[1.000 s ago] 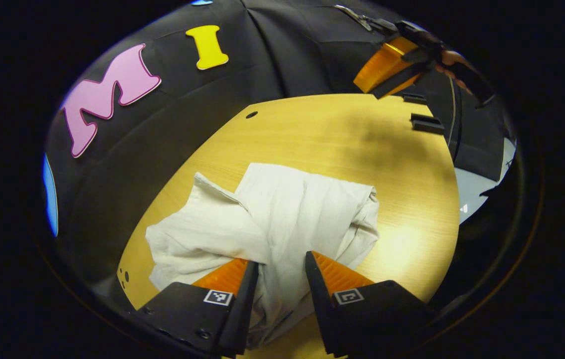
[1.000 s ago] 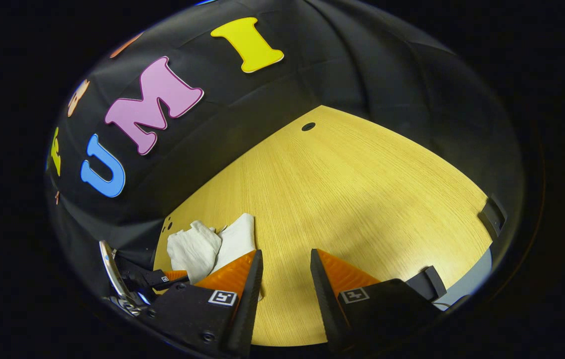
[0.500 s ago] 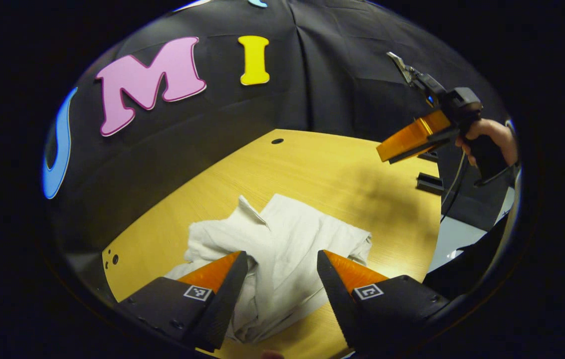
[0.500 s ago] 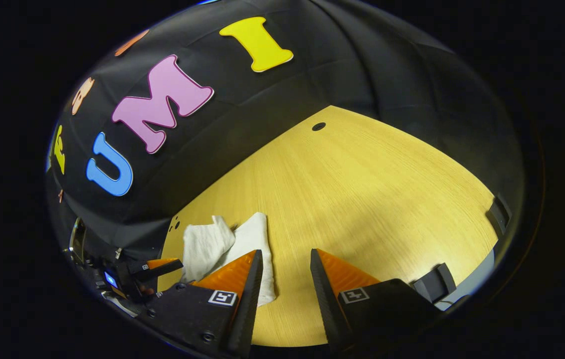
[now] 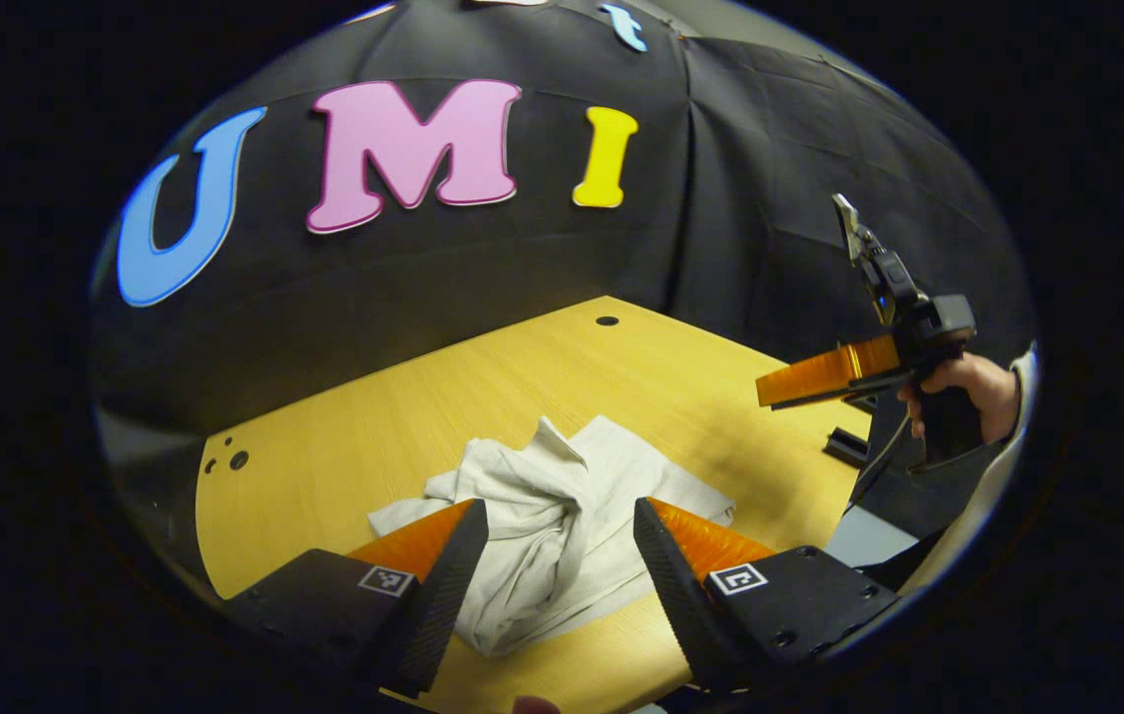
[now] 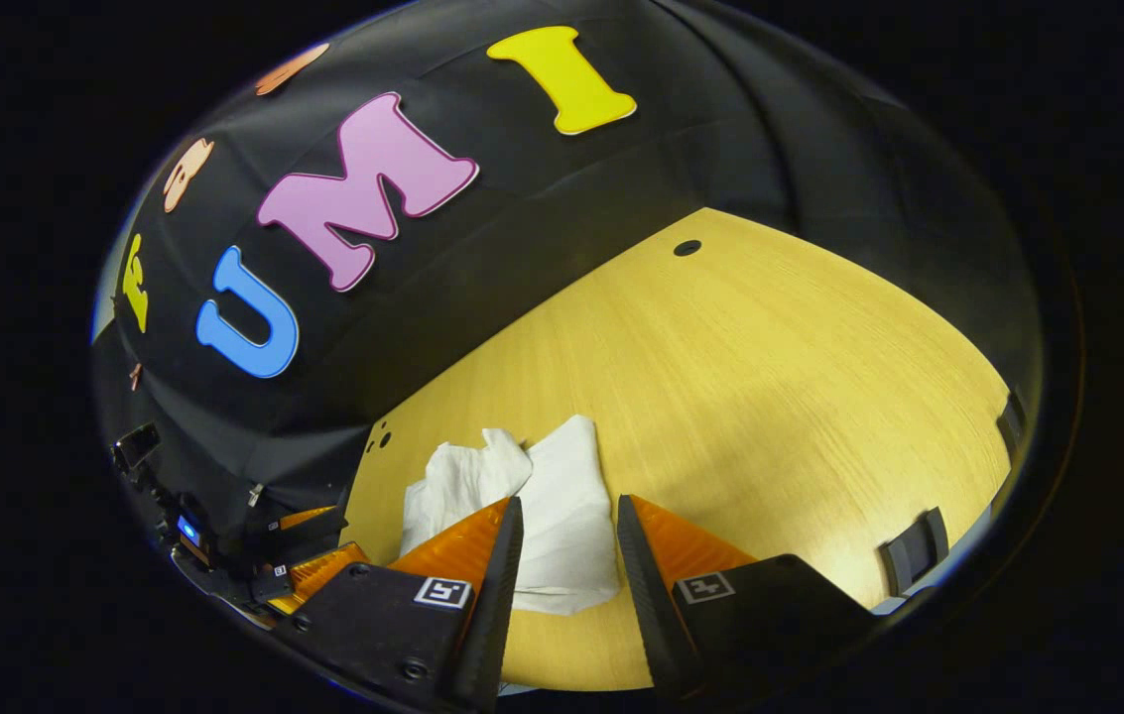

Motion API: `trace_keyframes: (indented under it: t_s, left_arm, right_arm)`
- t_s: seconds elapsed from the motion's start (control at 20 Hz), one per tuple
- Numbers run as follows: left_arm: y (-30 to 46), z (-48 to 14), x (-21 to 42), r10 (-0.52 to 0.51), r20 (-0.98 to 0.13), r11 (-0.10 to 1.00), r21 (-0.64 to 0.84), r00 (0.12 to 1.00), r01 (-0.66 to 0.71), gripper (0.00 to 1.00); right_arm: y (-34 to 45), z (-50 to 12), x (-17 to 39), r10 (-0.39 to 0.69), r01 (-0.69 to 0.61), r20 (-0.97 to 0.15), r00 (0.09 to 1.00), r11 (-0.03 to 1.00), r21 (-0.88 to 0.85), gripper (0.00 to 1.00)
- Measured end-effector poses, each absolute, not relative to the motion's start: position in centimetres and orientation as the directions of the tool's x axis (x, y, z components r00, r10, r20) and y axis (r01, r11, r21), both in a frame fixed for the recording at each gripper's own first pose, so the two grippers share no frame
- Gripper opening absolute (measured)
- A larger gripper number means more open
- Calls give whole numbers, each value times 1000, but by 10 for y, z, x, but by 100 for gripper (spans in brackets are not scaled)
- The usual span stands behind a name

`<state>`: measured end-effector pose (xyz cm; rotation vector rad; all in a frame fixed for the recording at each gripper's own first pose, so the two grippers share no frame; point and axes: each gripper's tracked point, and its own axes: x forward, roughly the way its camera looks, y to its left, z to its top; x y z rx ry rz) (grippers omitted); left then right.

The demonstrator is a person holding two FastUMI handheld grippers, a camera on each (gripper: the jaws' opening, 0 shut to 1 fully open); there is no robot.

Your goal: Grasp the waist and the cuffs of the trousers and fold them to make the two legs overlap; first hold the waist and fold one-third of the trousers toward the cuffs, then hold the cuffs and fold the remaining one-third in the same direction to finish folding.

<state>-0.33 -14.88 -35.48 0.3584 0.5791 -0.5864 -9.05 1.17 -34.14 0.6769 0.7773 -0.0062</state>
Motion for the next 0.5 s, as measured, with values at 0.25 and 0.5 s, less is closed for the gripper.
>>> trace_keyframes:
  t_s: [0.25, 0.5]
  left_arm:
    - [-114, -326, 0, -394, -547, 899, -64, 738, 433, 97]
    - [-72, -309, 0, -364, -523, 931, -181, 771, 317, 95]
  right_arm:
    - [32, -329, -92, 254, 220, -637, 727, 794, 567, 60]
    - [43, -321, -96, 256, 203, -632, 731, 803, 560, 60]
